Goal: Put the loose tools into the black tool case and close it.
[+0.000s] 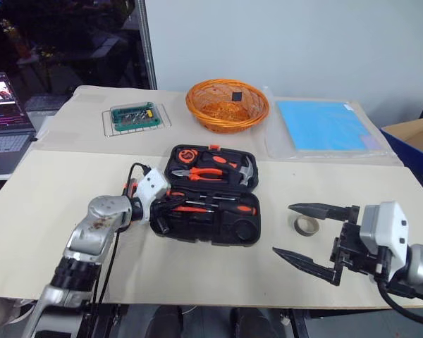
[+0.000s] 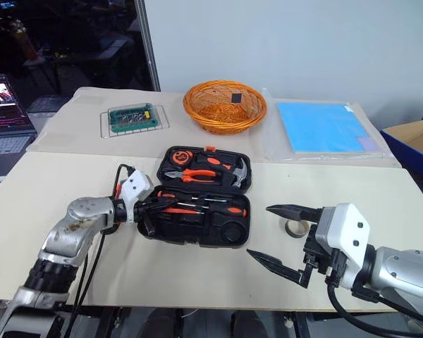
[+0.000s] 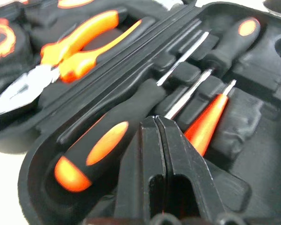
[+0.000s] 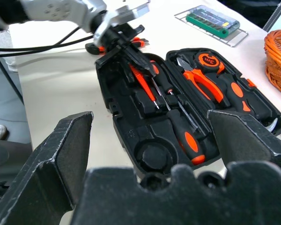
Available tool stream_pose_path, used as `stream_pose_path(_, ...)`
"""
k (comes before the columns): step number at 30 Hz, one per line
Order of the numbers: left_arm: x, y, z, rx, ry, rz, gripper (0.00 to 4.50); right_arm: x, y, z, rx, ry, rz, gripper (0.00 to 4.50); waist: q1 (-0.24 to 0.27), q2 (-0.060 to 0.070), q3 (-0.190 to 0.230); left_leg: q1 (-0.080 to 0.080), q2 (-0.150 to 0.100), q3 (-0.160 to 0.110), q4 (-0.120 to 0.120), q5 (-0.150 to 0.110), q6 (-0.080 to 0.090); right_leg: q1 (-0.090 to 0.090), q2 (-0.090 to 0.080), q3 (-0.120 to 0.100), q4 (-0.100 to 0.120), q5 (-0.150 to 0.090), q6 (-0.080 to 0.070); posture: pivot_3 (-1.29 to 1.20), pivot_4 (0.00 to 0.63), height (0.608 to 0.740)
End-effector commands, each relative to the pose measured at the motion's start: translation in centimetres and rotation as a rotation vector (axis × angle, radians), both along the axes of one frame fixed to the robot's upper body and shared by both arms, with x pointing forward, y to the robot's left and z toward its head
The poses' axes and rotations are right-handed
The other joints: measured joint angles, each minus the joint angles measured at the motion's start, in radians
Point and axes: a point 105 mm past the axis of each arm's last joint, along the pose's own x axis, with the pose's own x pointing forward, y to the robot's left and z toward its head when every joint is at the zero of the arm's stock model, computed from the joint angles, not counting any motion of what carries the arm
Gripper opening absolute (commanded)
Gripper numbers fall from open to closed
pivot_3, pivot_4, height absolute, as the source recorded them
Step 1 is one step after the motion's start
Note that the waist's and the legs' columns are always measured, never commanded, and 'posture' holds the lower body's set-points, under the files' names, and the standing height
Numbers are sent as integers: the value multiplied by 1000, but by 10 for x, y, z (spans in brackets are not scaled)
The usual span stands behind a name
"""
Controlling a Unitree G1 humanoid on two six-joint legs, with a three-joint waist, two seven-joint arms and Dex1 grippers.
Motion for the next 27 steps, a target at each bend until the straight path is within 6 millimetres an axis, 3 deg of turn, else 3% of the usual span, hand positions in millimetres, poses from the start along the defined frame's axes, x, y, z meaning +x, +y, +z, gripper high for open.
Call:
stream_pose_path(1,-18,9,-42,169,46,-21,67,-2,3,5,-18,-35,8,4500,0,2,-2,2,0,0,0,0,0,2,0,0,0,0,0,0,150,740)
stream_pose_path(3,-19,11,-48,184,39,-20,67,-1,3,5,-18,-36,10,4500,0,4,-3,14,0,0,-1,-1,-2,12,-1,0,-1,-8,-1,0,150,740)
stream_pose_path(7,-15,18,-56,203,13,-5,67,1,4,5,-19,-39,19,4500,-7,11,-9,23,0,3,-7,-6,-9,15,-3,3,-6,-9,-2,0,150,740)
stream_pose_path(9,-13,11,-42,86,-17,-6,67,2,5,5,-18,-42,25,4500,-8,15,-12,25,0,4,-7,-6,-9,15,-4,3,-6,-9,-2,0,150,740)
stream_pose_path(11,-10,6,2,-197,-36,34,67,3,6,6,-7,-47,35,4500,-9,16,-13,24,0,5,-8,-5,-9,14,-4,3,-5,-9,-2,0,150,740)
stream_pose_path(13,-8,17,31,-320,-49,112,67,3,8,7,5,-50,52,4500,-9,11,-9,22,0,5,-8,-5,-8,15,-4,3,-3,-9,-2,0,150,740)
stream_pose_path(16,0,52,58,-398,-62,355,662,6,11,8,23,-51,77,4500,-5,6,-6,13,1,2,-8,0,0,7,0,2,-2,-8,-1,0,150,740)
stream_pose_path(17,1,63,65,-417,-62,440,1146,7,11,7,24,-51,84,4500,-4,5,-6,12,1,2,-8,0,0,7,0,2,-2,-6,4,0,150,740)
stream_pose_path(19,-1,77,69,-388,-62,580,1609,10,11,6,24,-48,100,4500,-3,4,-5,12,0,2,-9,0,0,7,0,1,-2,-6,5,0,150,740)
stream_pose_path(20,-3,82,68,-360,-59,635,2123,12,11,6,24,-47,107,4500,-2,3,-4,12,0,2,-9,-1,0,7,0,1,-3,-7,6,0,150,740)
stream_pose_path(22,-8,86,61,-304,-33,741,2726,15,11,6,24,-47,120,4500,-2,1,-3,12,0,2,-9,-1,0,8,-1,1,-4,-7,6,0,150,740)
stream_pose_path(25,-16,89,32,-165,76,888,3934,18,11,6,20,-41,148,4500,2,-1,-1,13,-1,1,-8,-1,0,10,-1,2,-4,-7,6,0,150,740)
stream_pose_path(27,-20,87,18,-107,135,931,4472,20,11,6,18,-43,157,4500,3,-3,0,13,-1,0,-8,-1,-1,10,-1,1,-4,-8,2,0,150,740)
